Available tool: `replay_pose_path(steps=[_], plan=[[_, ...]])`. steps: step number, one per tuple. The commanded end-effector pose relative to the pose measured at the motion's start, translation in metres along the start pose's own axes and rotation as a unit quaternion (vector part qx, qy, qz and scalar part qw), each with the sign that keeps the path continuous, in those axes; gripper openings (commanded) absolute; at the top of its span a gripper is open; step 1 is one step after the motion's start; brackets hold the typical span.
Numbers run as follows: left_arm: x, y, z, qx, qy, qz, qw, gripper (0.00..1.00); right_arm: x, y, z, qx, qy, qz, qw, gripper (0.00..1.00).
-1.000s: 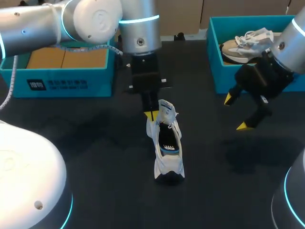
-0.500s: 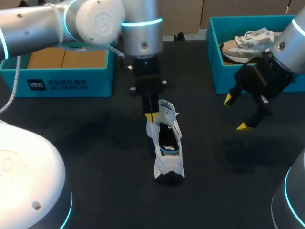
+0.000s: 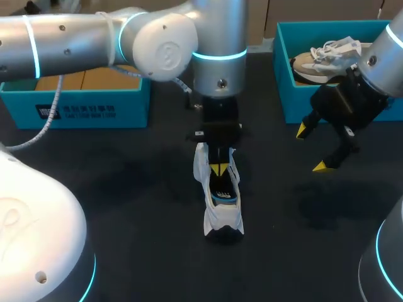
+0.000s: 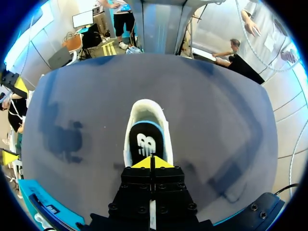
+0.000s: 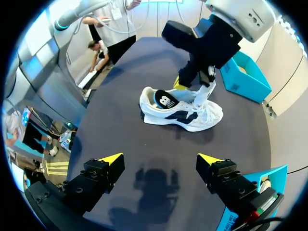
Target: Take the shoe out of the shoebox, open the shoe tongue, remove and reinsert the insole, then place the shoe into the shoebox
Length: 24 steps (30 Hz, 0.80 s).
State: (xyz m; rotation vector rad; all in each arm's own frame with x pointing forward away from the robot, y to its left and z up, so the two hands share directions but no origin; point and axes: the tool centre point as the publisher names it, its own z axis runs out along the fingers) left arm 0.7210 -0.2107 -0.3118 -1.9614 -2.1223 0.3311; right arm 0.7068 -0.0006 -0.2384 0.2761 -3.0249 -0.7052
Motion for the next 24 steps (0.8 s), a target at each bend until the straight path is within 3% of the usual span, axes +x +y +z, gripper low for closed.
replay_pose_path(steps=[1, 7, 20, 24], plan=[[0.002, 0.0, 0.01, -0.014, -0.004, -0.003, 1.0, 0.0, 0.0, 0.0, 0.001, 0.001, 0.0, 0.0, 1.0, 1.0], [0.001, 0.002, 0.02, -0.036, 0.007, -0.016, 0.999, 0.0, 0.0, 0.0, 0.001, 0.001, 0.0, 0.0, 1.0, 1.0], [0.001, 0.002, 0.02, -0.036, 0.007, -0.016, 0.999, 0.0, 0.0, 0.0, 0.001, 0.001, 0.0, 0.0, 1.0, 1.0], [-0.005, 0.005, 0.029, -0.034, 0.0, -0.003, 0.999, 0.0, 0.0, 0.0, 0.001, 0.001, 0.0, 0.0, 1.0, 1.0]])
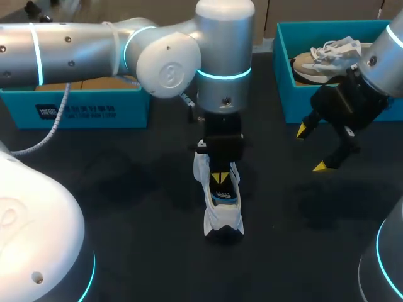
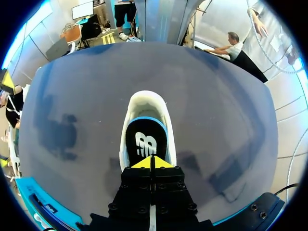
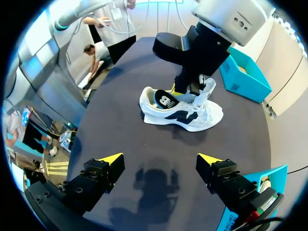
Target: Take the shoe out of the shoebox, open the shoe tongue, remove and reinsert the insole, then place the shoe into the shoebox
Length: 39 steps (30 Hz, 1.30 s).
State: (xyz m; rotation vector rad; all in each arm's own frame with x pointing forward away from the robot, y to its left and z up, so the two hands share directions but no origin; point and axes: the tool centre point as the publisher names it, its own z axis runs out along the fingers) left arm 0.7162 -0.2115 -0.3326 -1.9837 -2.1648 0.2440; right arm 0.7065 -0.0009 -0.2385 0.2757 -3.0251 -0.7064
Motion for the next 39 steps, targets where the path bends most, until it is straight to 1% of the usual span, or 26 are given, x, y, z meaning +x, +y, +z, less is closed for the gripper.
replay_pose_path(steps=[1, 6, 12, 18, 31, 34, 37, 39], plan=[[-0.005, 0.003, 0.009, 0.001, -0.01, 0.004, 1.0, 0.0, 0.0, 0.0, 0.001, 0.002, 0.0, 0.0, 1.0, 1.0], [-0.009, 0.009, 0.015, -0.011, -0.015, 0.007, 1.0, 0.0, 0.0, 0.0, 0.001, 0.002, 0.0, 0.0, 1.0, 1.0], [-0.009, 0.015, 0.025, -0.044, -0.017, 0.016, 0.999, 0.0, 0.0, 0.0, 0.001, 0.002, 0.0, 0.0, 1.0, 1.0], [-0.009, 0.02, 0.036, -0.065, -0.019, 0.019, 0.997, 0.0, 0.0, 0.0, 0.001, 0.002, 0.0, 0.0, 1.0, 1.0], [-0.009, 0.024, 0.053, -0.054, -0.023, 0.009, 0.998, 0.0, 0.0, 0.0, 0.001, 0.002, 0.0, 0.0, 1.0, 1.0], [-0.009, 0.023, 0.052, -0.054, -0.023, 0.007, 0.998, 0.0, 0.0, 0.0, 0.001, 0.002, 0.0, 0.0, 1.0, 1.0], [-0.007, 0.02, 0.045, -0.056, -0.025, 0.004, 0.998, 0.0, 0.0, 0.0, 0.001, 0.002, 0.0, 0.0, 1.0, 1.0], [-0.006, 0.018, 0.039, -0.045, -0.024, -0.003, 0.999, 0.0, 0.0, 0.0, 0.001, 0.002, 0.0, 0.0, 1.0, 1.0]])
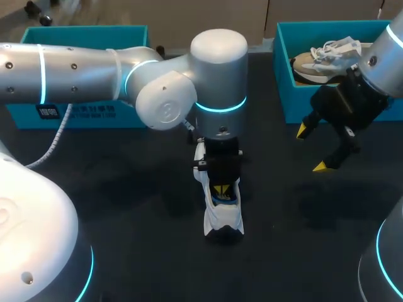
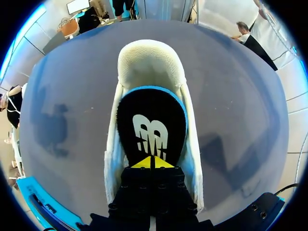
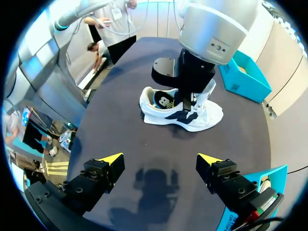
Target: Take the shoe out of the shoebox, open the shoe tongue, remove and reinsert the insole, then place the shoe into the shoebox
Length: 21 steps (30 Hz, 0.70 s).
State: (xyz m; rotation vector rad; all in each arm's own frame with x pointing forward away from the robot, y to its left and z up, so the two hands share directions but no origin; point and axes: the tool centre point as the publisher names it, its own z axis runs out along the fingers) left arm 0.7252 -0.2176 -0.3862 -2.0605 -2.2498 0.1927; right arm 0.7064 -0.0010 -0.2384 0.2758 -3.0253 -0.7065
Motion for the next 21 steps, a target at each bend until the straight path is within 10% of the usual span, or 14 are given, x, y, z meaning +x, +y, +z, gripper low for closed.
replay_pose_path(steps=[1, 21], plan=[[0.002, -0.003, -0.012, 0.007, 0.003, -0.005, 1.0, 0.0, 0.0, 0.0, 0.001, 0.002, 0.0, 0.0, 1.0, 1.0], [-0.002, -0.014, 0.011, 0.026, 0.012, -0.005, 1.0, 0.0, 0.0, 0.0, 0.001, 0.002, 0.0, 0.0, 1.0, 1.0]])
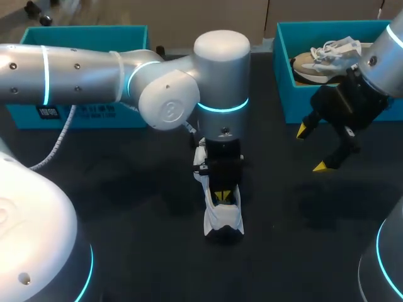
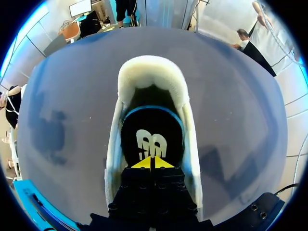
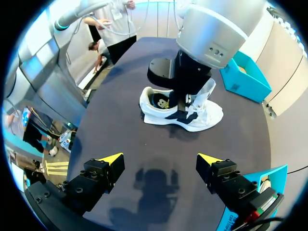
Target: Take the shoe out of the shoebox, open the shoe tongue, remove and reinsert the insole, then place the shoe into the shoebox
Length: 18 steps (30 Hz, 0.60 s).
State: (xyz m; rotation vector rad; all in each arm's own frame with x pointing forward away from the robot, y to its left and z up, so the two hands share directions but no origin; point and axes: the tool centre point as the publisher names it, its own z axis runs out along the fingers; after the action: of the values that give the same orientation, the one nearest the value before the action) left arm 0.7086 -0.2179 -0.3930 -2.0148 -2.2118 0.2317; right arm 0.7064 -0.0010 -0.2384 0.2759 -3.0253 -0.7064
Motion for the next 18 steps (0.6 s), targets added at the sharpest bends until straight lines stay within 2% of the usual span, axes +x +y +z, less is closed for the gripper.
replay_pose_path(steps=[1, 5, 9, 14, 18], plan=[[-0.003, 0.001, -0.001, -0.004, -0.001, -0.001, 1.0, 0.0, 0.0, 0.0, 0.001, 0.002, 0.0, 0.0, 1.0, 1.0], [-0.002, -0.001, -0.01, -0.008, -0.007, -0.002, 1.0, 0.0, 0.0, 0.0, 0.001, 0.002, 0.0, 0.0, 1.0, 1.0], [-0.002, -0.009, -0.01, 0.01, -0.009, -0.001, 1.0, 0.0, 0.0, 0.0, 0.001, 0.002, 0.0, 0.0, 1.0, 1.0], [-0.006, -0.023, 0.0, 0.018, -0.005, 0.013, 1.0, 0.0, 0.0, 0.0, 0.001, 0.002, 0.0, 0.0, 1.0, 1.0], [-0.009, -0.025, 0.012, 0.026, 0.003, 0.015, 1.0, 0.0, 0.0, 0.0, 0.001, 0.002, 0.0, 0.0, 1.0, 1.0]])
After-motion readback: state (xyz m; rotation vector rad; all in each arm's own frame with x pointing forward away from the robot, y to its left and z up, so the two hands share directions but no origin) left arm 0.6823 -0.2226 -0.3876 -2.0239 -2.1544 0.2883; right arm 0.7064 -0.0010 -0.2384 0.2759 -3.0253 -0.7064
